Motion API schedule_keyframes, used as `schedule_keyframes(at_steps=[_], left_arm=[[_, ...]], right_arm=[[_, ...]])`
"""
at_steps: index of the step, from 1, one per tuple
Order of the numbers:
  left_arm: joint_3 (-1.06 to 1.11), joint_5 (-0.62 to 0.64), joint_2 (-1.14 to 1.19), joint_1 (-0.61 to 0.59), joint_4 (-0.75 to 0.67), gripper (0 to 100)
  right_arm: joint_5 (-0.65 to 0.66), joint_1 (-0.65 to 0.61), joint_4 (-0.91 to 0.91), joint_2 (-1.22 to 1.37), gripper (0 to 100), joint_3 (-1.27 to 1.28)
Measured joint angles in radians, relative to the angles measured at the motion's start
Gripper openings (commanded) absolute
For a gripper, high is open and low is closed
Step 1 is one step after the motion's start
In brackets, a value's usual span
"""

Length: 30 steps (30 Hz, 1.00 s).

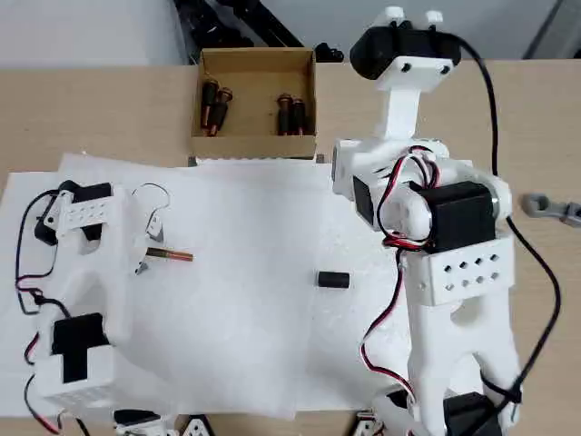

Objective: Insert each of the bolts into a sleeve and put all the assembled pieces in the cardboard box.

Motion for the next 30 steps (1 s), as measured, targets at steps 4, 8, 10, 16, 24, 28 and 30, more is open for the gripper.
schedule_keyframes(at_steps=[4,8,10,16,24,28,30], left_arm=[[0.015,0.0,-0.005,0.0,-0.02,18],[0.015,0.0,-0.005,0.0,-0.02,12],[0.014,0.0,-0.005,0.002,-0.021,4],[0.0,-0.029,-0.005,0.005,-0.034,0],[-0.118,-0.04,0.012,0.002,0.109,1],[-0.282,-0.054,0.012,0.0,0.23,1],[-0.385,-0.091,0.012,0.0,0.292,1]], right_arm=[[0.0,0.0,0.0,0.0,0.4,0.0],[0.0,0.0,0.0,0.0,0.4,0.0],[0.0,0.0,0.0,0.0,0.4,0.0],[0.0,0.0,0.0,0.0,0.4,0.0],[0.0,0.0,0.0,0.0,0.4,0.0],[0.0,0.0,0.0,0.0,0.4,0.0],[0.0,0.0,0.002,0.0,0.4,0.011]])
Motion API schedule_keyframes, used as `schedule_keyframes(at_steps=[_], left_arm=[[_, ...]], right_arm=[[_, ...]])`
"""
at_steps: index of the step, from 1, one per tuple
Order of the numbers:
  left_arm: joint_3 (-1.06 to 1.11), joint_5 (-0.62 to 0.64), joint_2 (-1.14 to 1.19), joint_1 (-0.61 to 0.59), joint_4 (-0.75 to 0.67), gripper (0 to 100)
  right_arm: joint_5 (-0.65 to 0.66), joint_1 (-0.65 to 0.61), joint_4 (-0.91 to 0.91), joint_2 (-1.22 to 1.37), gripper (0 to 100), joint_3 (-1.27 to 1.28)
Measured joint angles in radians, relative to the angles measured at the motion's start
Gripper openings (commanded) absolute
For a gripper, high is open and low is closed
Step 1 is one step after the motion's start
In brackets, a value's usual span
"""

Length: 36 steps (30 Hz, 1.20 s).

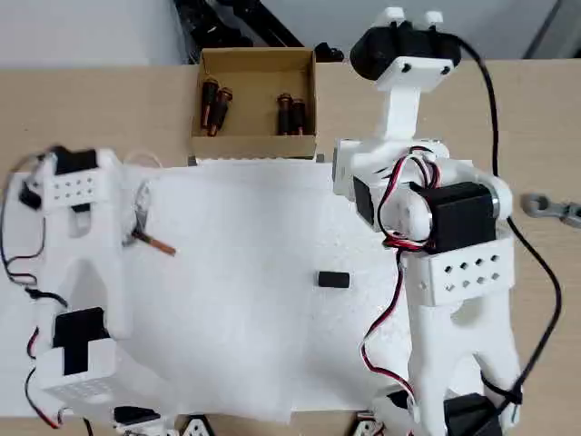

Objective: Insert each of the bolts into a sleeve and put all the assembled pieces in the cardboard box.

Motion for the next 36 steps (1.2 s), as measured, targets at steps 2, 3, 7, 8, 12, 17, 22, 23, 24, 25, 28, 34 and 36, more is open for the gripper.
schedule_keyframes(at_steps=[2,3,7,8,12,17,22,23,24,25,28,34,36], left_arm=[[-0.11,-0.049,0.0,0.0,0.061,1],[-0.167,-0.075,0.0,0.0,0.091,1],[-0.381,-0.201,0.0,0.0,0.193,1],[-0.428,-0.238,0.0,0.0,0.213,1],[-0.572,-0.387,0.0,-0.017,0.23,1],[-0.632,-0.591,-0.061,-0.048,0.235,1],[-0.635,-0.713,-0.241,-0.02,0.236,1],[-0.635,-0.738,-0.282,-0.009,0.236,1],[-0.635,-0.756,-0.325,0.002,0.236,1],[-0.634,-0.776,-0.368,0.011,0.236,1],[-0.592,-0.842,-0.503,0.018,0.236,1],[-0.408,-1.039,-0.764,0.017,0.236,1],[-0.333,-1.069,-0.861,0.018,0.236,1]], right_arm=[[0.0,0.0,0.029,0.0,0.4,0.025],[0.0,0.0,0.044,0.0,0.4,0.044],[0.058,0.0,0.106,0.008,0.4,0.135],[0.087,0.002,0.112,0.011,0.4,0.15],[0.186,0.0,0.121,0.028,0.4,0.169],[0.264,0.002,0.127,0.077,0.4,0.17],[0.361,-0.058,0.127,0.146,0.4,0.195],[0.396,-0.074,0.127,0.158,0.4,0.201],[0.431,-0.091,0.127,0.17,0.4,0.209],[0.474,-0.103,0.127,0.18,0.4,0.215],[0.621,-0.12,0.127,0.195,0.3,0.242],[0.947,-0.126,0.127,0.201,0.7,0.328],[1.0,-0.123,0.126,0.201,0.4,0.364]])
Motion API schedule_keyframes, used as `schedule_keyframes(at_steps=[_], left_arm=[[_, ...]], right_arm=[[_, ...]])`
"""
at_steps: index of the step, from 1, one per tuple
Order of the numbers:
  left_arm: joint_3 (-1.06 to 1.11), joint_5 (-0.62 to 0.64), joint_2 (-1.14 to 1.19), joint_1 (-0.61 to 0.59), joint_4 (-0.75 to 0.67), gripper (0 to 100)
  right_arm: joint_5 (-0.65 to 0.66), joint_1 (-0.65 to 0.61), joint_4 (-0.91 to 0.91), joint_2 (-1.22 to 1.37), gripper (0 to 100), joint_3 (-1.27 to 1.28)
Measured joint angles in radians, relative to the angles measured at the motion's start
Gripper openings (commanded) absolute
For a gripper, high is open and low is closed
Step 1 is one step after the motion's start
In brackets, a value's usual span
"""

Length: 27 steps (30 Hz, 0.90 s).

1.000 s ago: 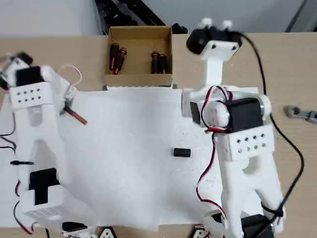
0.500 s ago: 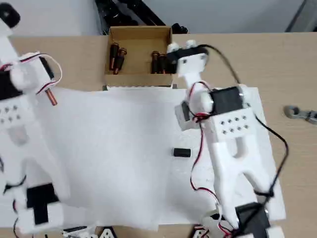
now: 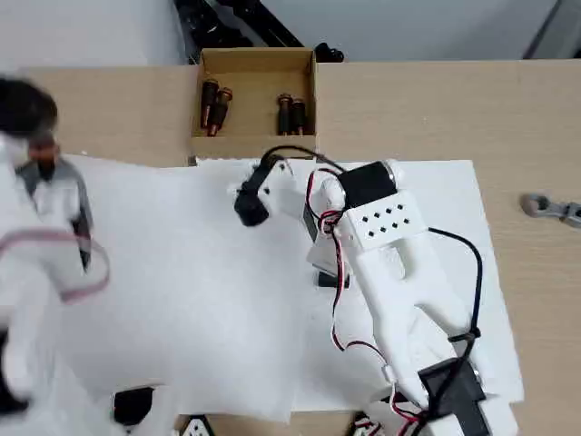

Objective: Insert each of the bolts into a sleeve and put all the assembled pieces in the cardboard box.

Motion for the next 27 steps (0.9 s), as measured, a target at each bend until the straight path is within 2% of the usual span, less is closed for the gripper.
schedule_keyframes(at_steps=[9,17,23,27], left_arm=[[0.338,-0.057,-0.344,0.002,-0.006,1],[0.575,-0.058,-0.603,0.0,-0.152,1],[0.677,-0.058,-0.684,0.0,-0.167,1],[0.68,-0.025,-0.687,0.0,-0.167,1]], right_arm=[[0.184,0.0,-0.015,0.005,0.6,0.118],[0.272,-0.002,-0.035,0.005,1.0,0.13],[0.304,0.023,-0.074,0.005,14.7,0.163],[0.321,0.026,-0.109,0.005,14.9,0.209]])
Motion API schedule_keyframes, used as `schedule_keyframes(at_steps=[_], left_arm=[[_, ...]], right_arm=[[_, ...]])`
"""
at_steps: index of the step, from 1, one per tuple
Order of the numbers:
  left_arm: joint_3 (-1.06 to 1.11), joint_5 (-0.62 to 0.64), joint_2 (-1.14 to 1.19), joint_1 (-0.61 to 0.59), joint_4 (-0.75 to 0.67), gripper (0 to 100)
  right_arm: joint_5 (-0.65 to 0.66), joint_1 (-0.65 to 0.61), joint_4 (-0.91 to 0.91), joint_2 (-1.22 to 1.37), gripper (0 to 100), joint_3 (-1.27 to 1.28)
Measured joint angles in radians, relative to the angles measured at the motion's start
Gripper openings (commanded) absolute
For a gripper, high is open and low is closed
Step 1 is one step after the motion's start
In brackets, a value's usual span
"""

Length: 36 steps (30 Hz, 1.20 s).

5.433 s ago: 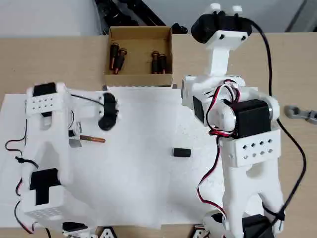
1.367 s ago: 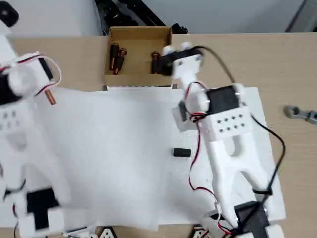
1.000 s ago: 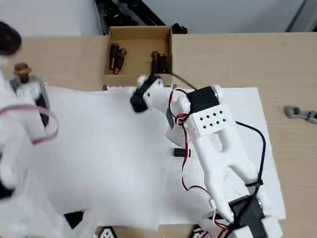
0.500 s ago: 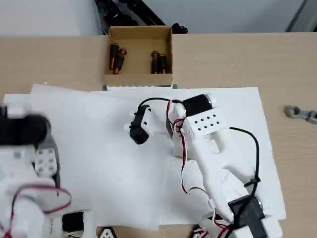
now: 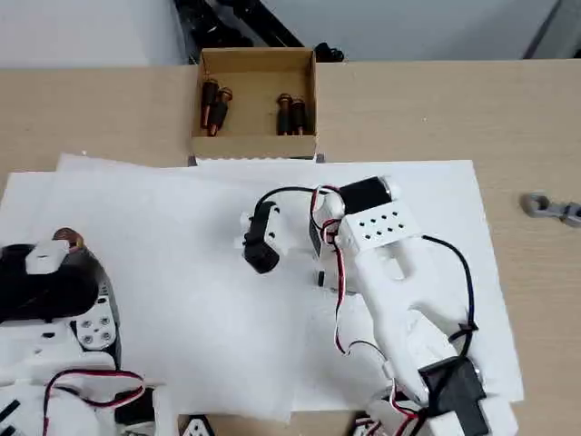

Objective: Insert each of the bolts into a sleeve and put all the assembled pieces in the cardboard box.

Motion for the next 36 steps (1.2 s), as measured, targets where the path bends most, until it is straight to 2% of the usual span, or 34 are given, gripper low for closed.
schedule_keyframes(at_steps=[5,25,33,36], left_arm=[[0.0,0.041,0.0,0.0,-0.006,1],[0.003,0.046,0.0,0.0,-0.006,1],[0.003,0.046,0.0,0.0,-0.006,1],[0.003,0.046,0.0,0.0,-0.006,1]], right_arm=[[0.0,0.0,-0.063,0.0,13.9,0.055],[0.0,0.009,-0.353,-0.003,14.0,0.31],[0.0,0.006,-0.394,-0.002,13.8,0.377],[0.002,0.008,-0.397,-0.014,7.7,0.399]])
